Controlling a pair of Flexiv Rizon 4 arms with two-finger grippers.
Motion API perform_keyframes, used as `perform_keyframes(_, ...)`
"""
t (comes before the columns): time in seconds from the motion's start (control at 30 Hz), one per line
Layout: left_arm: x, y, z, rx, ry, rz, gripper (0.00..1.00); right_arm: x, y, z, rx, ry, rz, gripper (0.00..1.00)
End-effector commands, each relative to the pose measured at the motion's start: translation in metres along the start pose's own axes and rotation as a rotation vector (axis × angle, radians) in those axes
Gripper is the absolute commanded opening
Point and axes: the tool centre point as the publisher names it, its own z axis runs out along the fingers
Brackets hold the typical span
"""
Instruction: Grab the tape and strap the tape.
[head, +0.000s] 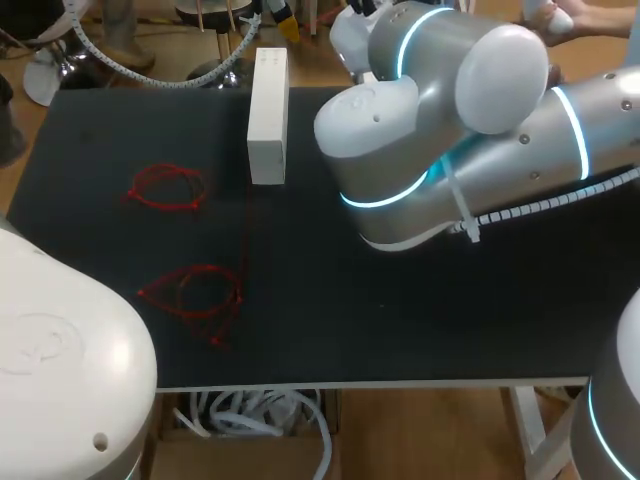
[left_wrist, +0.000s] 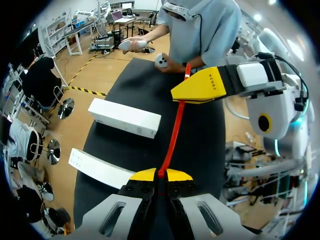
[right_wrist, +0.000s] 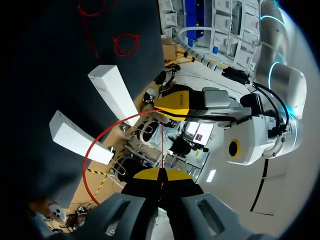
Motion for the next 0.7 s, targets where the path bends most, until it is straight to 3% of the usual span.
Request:
perform_keyframes(0.03, -0.0002, -0.0009, -0.0004, -0.004, 0.001, -0.001, 0.00, -0.0035, 0.0033, 0.0025, 0.008, 0.013, -0.003, 0.00)
perform_keyframes(0.7, -0.0002, -0.0009, -0.0004, -0.004, 0.001, -0.001, 0.00, -0.0029, 0.0048, 0.0086, 0.004, 0.037, -0.011, 0.00)
